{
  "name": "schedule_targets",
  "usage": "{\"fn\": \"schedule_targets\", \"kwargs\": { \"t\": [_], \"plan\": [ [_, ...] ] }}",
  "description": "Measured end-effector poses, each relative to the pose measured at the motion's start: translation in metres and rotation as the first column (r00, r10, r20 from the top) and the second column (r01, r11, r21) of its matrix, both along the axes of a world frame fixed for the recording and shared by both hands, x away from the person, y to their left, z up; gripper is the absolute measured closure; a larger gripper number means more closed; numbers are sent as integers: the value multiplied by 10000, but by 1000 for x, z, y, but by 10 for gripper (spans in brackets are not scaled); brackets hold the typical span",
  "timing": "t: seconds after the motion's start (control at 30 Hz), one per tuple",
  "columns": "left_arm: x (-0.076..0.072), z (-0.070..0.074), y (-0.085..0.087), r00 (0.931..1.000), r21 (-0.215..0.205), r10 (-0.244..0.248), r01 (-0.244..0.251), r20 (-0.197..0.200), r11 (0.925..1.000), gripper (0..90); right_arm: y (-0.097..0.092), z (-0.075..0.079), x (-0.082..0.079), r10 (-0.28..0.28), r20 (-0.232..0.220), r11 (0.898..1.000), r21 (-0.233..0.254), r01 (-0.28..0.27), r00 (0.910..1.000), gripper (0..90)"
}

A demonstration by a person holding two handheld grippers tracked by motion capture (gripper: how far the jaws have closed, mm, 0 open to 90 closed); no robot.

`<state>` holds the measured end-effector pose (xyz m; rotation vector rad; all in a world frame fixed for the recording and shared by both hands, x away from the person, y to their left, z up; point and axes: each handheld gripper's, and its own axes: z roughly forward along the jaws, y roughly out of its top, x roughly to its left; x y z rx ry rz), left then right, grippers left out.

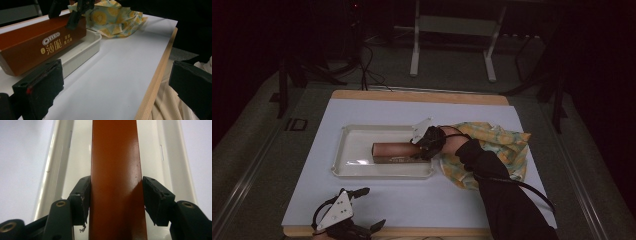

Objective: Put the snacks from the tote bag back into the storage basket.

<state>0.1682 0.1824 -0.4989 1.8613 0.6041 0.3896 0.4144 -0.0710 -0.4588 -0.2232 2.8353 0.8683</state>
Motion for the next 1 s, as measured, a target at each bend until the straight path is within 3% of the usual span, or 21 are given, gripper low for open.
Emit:
{"fn": "schedule_targets", "kwargs": {
  "t": [0.5, 1.0],
  "plan": [
    [-1, 0, 0, 10000, 1, -71, 71, 26, 10000, 0, 6, -15, 1, -108, -27, 9991, -402, 107, 9999, 426],
    [0, 0, 0, 10000, -17, -91, 91, 3, 10000, 0, 8, -12, 0, -334, -161, 9977, -599, 324, 9993, 362]
  ]
}}
